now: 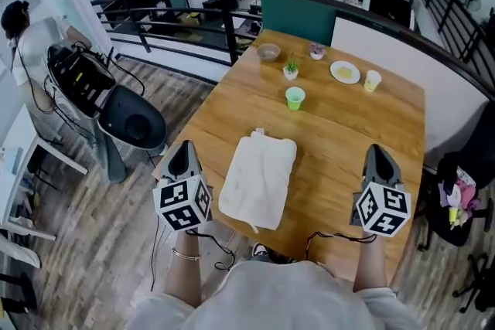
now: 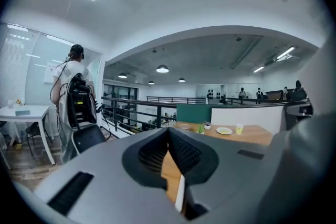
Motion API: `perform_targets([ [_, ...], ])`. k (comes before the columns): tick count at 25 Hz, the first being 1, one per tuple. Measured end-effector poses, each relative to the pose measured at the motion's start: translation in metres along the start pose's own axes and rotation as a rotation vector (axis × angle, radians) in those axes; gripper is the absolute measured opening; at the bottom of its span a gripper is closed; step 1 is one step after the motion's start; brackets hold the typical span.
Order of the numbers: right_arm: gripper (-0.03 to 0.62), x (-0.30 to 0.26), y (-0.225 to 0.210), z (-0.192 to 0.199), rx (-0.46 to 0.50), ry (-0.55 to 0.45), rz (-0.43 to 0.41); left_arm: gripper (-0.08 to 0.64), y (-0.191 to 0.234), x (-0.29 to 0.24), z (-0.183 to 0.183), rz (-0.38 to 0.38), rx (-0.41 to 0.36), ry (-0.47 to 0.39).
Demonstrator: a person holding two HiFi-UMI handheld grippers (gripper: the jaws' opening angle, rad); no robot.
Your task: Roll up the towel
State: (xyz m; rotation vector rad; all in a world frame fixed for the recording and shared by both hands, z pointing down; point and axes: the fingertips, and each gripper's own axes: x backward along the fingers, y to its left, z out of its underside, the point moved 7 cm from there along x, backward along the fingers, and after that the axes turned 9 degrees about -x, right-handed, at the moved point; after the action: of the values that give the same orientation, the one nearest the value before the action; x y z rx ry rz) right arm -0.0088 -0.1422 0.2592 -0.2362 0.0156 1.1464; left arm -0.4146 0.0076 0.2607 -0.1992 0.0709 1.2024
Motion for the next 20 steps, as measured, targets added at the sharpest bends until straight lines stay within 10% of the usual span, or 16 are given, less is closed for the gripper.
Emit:
perform_targets([
  [20,-0.002,-0.009,0.006,0.011,0.019,0.055,-0.005,0.005,-0.010,-0.006,0.011,0.024,0.010,0.026],
])
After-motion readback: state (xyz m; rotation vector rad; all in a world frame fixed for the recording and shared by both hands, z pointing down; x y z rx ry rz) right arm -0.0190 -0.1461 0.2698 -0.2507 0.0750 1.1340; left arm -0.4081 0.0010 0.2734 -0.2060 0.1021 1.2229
